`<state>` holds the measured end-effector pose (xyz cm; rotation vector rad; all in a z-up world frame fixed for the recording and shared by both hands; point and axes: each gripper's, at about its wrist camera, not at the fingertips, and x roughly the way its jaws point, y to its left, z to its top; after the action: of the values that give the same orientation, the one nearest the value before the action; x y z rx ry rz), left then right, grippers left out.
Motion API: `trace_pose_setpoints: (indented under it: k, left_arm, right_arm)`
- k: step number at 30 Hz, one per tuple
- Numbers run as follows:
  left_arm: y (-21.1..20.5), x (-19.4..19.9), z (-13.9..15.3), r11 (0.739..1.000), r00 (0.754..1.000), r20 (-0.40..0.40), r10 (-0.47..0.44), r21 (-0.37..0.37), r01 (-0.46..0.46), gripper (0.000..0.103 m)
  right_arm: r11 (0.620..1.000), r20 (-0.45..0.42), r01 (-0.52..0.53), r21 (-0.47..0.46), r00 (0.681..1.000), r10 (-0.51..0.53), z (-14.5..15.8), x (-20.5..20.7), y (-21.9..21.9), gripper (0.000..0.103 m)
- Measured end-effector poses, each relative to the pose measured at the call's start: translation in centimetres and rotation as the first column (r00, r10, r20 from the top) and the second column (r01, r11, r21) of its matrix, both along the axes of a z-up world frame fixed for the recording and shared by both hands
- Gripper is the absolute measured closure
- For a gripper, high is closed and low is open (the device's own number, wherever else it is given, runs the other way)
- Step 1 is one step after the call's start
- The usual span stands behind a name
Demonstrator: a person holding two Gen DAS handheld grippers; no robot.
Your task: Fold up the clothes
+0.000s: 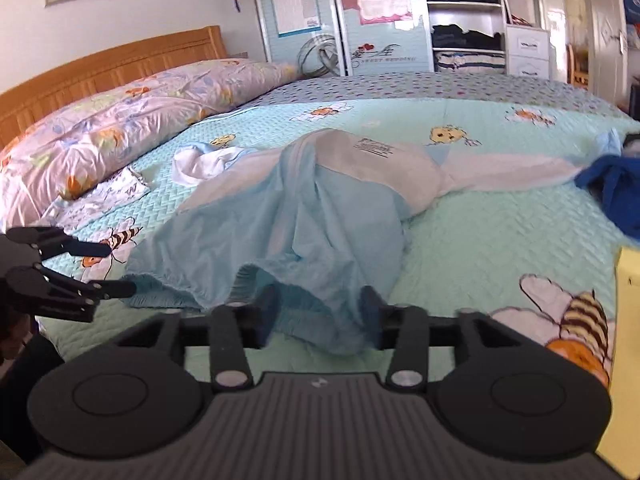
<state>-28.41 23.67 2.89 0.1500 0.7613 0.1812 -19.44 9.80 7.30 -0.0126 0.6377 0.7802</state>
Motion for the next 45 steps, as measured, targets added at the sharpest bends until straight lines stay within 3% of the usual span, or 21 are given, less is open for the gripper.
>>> trace_pose_setpoints:
  k: [2,4,6,7,10,14,16,19,22,25,27,28,33,35,38,39,41,42,45]
  left_arm:
    - [0.6,0.4,-0.5,1.000,1.000,-0.014,0.022,-0.017,-0.022,0.033]
    - [1.5,0.7,-0.6,0.995,0.999,-0.017,0.032,-0.090,-0.034,0.050]
    - [2.6,1.0,-0.7,0.985,0.999,-0.022,0.046,-0.168,-0.049,0.081]
    - [3.0,1.1,-0.7,0.979,0.998,-0.024,0.055,-0.194,-0.059,0.088]
    - [3.9,0.7,-0.1,0.970,0.997,0.004,0.078,-0.233,-0.075,0.096]
    - [4.5,-0.9,3.7,0.955,0.992,0.117,0.049,-0.296,-0.012,0.096]
    - [5.0,-1.8,6.1,0.930,0.984,0.177,0.003,-0.363,0.063,0.096]
    - [5.0,-3.5,8.9,0.920,0.969,0.245,-0.034,-0.370,0.126,0.096]
    - [5.4,-4.5,9.4,0.936,0.974,0.226,-0.029,-0.335,0.105,0.093]
    - [5.7,-4.4,7.5,0.959,0.994,0.104,-0.022,-0.279,0.050,0.089]
    - [6.1,-4.2,5.8,0.968,0.999,0.033,0.029,-0.250,-0.020,0.072]
    - [6.3,-4.1,5.0,0.971,0.998,-0.002,0.057,-0.234,-0.056,0.070]
    - [9.0,-4.4,3.5,0.938,0.981,-0.060,0.184,-0.288,-0.193,0.062]
    - [9.8,-4.8,3.5,0.925,0.977,-0.057,0.206,-0.314,-0.213,0.059]
    - [10.4,-5.3,3.8,0.917,0.974,-0.034,0.224,-0.332,-0.222,0.058]
    - [10.5,-5.5,3.9,0.915,0.974,-0.026,0.227,-0.335,-0.222,0.058]
    - [10.4,-5.7,3.9,0.917,0.975,-0.007,0.221,-0.338,-0.210,0.052]
    - [10.4,-5.7,3.9,0.920,0.976,-0.002,0.217,-0.335,-0.205,0.048]
    - [10.2,-5.1,3.8,0.923,0.979,0.007,0.205,-0.333,-0.191,0.046]
  right_arm:
    - [0.999,-0.032,0.026,0.026,0.999,-0.025,-0.3,0.0,-1.2,0.045]
    - [0.997,-0.064,0.069,0.041,0.996,-0.066,-0.8,0.2,-2.4,0.044]
    - [0.992,-0.089,0.111,0.054,0.990,-0.106,-1.3,0.4,-3.5,0.044]
    - [0.990,-0.094,0.127,0.062,0.988,-0.121,-1.4,0.5,-3.9,0.043]
    - [0.982,-0.096,0.162,0.092,0.983,-0.153,-1.5,0.5,-4.8,0.043]
    - [0.972,-0.062,0.195,0.127,0.980,-0.189,-1.2,0.6,-5.4,0.039]
    - [0.965,-0.062,0.212,0.155,0.977,-0.204,-1.1,0.8,-5.8,0.039]
    - [0.957,-0.079,0.229,0.177,0.973,-0.218,-1.3,1.1,-6.2,0.038]
    - [0.956,-0.110,0.240,0.171,0.968,-0.224,-2.0,1.4,-6.6,0.038]
    - [0.954,-0.163,0.235,0.184,0.965,-0.206,-2.7,1.8,-6.6,0.037]
    - [0.959,-0.180,0.215,0.186,0.967,-0.182,-2.8,2.3,-6.0,0.037]
    - [0.961,-0.185,0.204,0.186,0.968,-0.169,-2.8,2.5,-5.7,0.037]
    - [0.959,-0.208,0.028,0.281,0.978,0.032,-1.4,4.5,-1.0,0.037]
    - [0.940,-0.264,-0.043,0.337,0.955,0.139,-1.5,6.0,1.6,0.037]
    - [0.930,-0.414,-0.068,0.360,0.882,0.225,-3.9,9.2,5.4,0.037]
    - [0.947,-0.467,-0.043,0.317,0.863,0.195,-5.2,10.3,6.1,0.038]
    - [0.971,-0.509,0.063,0.230,0.858,0.065,-6.7,11.5,5.5,0.068]
    - [0.960,-0.518,0.117,0.253,0.855,0.033,-6.8,11.7,4.3,0.071]
    - [0.922,-0.506,0.266,0.282,0.858,-0.092,-6.3,11.5,0.4,0.066]
